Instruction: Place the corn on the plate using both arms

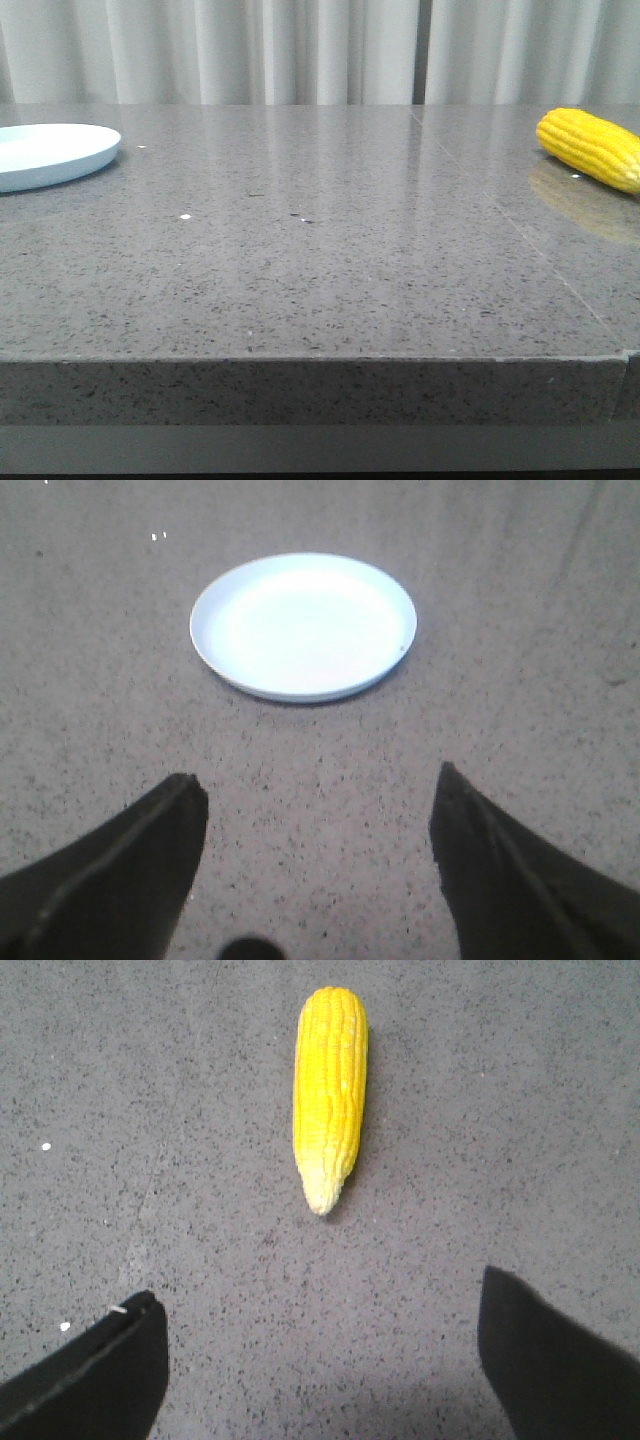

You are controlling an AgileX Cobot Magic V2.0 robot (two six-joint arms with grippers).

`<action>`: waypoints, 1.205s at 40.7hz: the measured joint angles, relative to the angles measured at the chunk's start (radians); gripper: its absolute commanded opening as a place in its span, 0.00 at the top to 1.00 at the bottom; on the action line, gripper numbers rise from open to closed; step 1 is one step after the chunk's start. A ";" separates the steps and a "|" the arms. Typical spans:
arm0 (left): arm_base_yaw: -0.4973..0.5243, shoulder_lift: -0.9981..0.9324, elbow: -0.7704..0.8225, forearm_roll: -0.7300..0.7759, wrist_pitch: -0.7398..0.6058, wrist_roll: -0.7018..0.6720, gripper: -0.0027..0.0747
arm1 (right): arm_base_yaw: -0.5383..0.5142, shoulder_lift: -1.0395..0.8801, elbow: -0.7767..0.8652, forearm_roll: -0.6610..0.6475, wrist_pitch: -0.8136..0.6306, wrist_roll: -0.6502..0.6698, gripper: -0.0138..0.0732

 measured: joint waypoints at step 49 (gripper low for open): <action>0.227 0.899 -0.484 -0.182 0.071 0.179 0.33 | 0.000 0.000 0.000 0.000 -0.030 -0.002 0.09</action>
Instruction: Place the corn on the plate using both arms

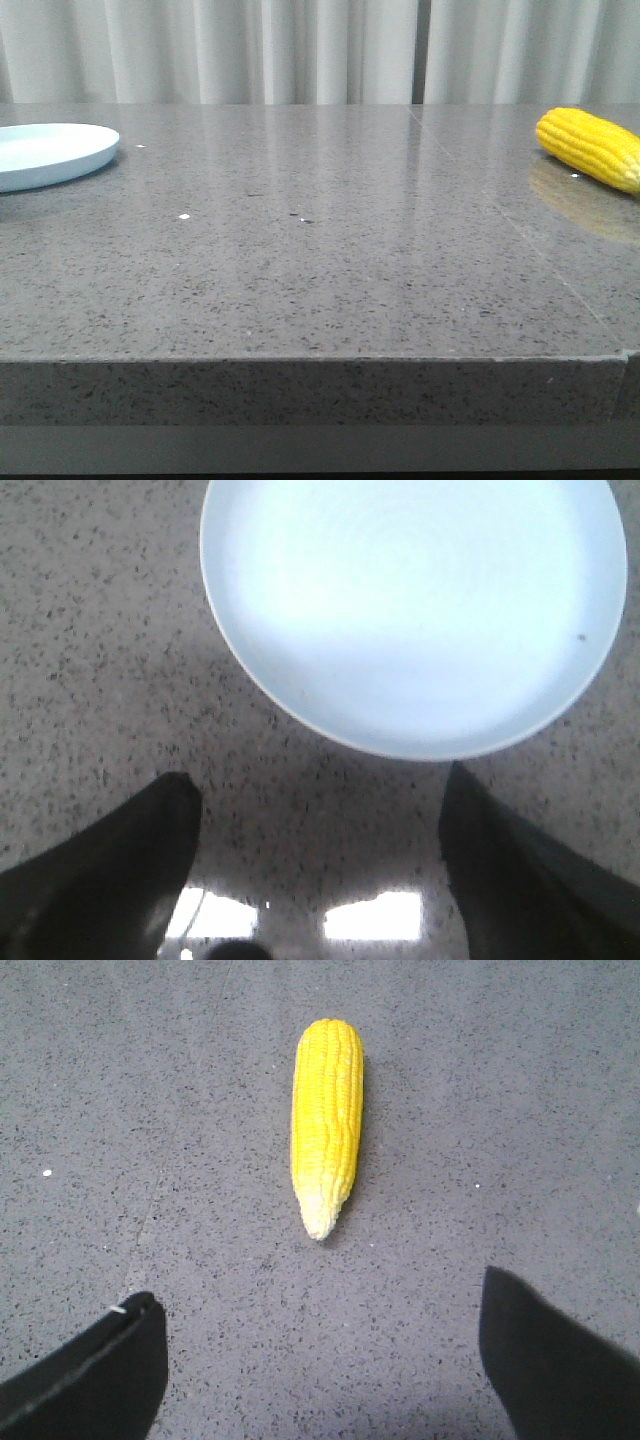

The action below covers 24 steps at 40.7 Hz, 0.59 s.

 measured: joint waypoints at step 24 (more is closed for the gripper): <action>0.090 0.348 -0.245 -0.115 0.004 0.056 0.33 | 0.000 0.000 0.000 0.000 0.000 0.000 0.09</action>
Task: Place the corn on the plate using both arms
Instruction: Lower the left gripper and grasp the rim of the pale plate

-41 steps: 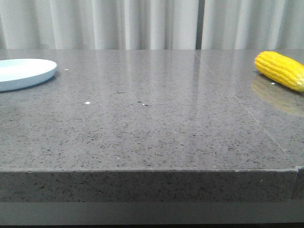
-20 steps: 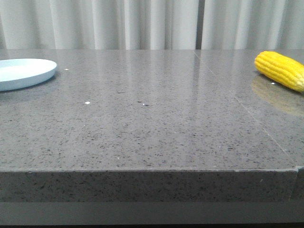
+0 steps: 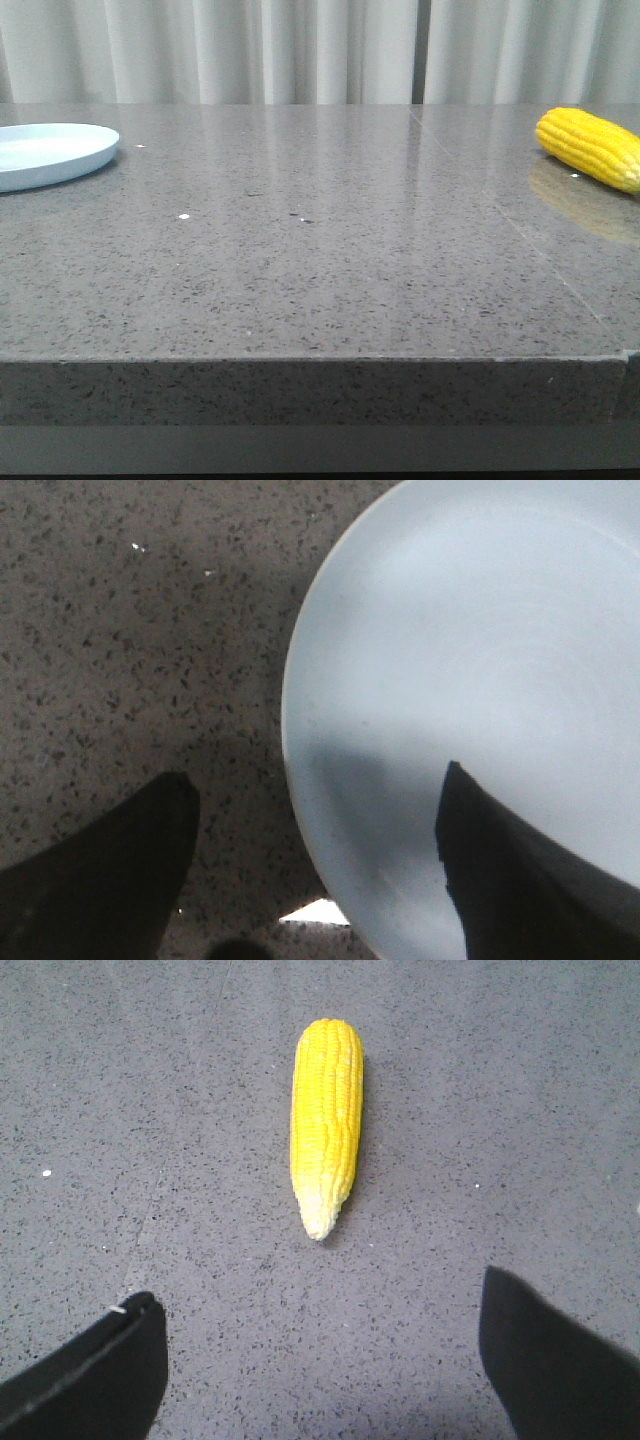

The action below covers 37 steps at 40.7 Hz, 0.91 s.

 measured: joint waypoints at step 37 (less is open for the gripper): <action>0.003 0.120 -0.065 -0.125 -0.008 0.089 0.99 | 0.000 0.000 0.000 0.000 0.000 0.000 0.09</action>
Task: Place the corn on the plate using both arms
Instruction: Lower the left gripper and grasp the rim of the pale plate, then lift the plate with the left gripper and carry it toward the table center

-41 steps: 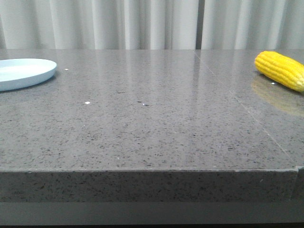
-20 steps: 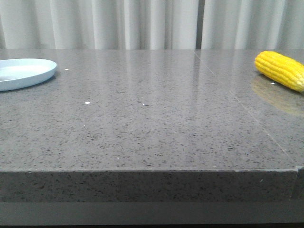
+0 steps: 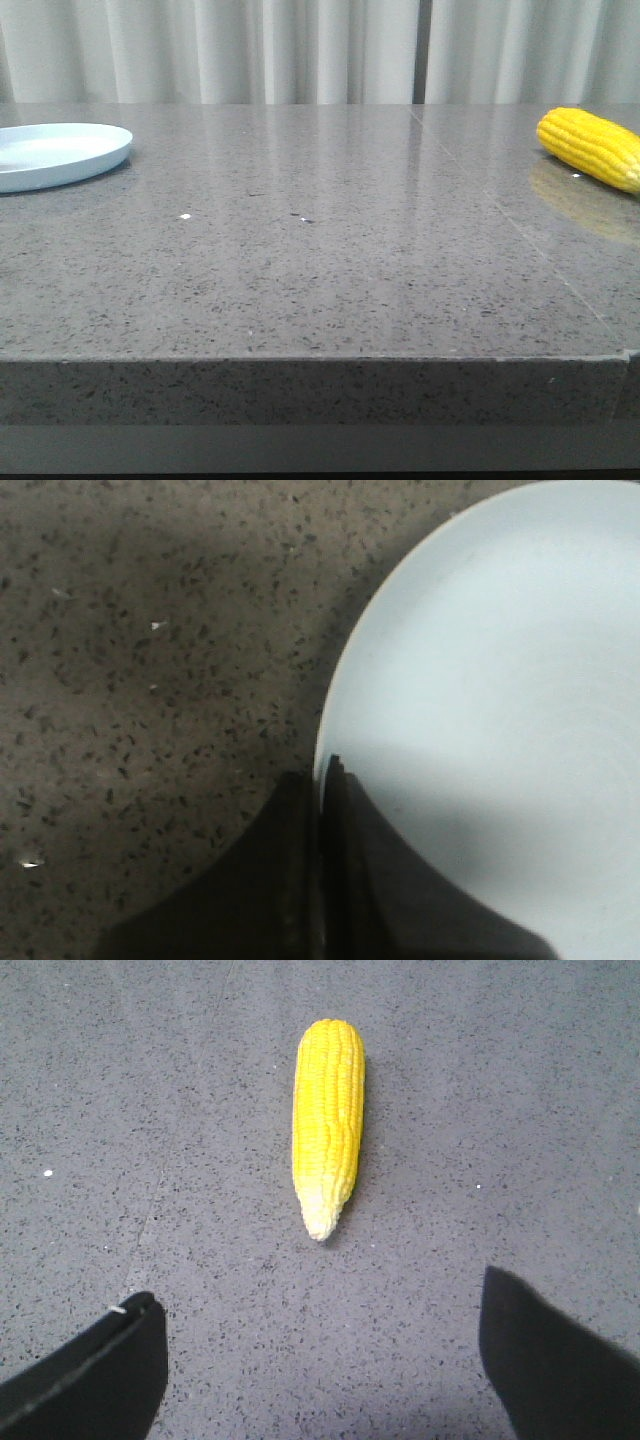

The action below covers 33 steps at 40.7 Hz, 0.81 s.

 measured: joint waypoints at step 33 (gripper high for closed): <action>-0.399 -0.016 -0.257 -0.126 0.227 0.076 0.99 | 0.000 0.000 0.000 0.000 0.000 0.000 0.09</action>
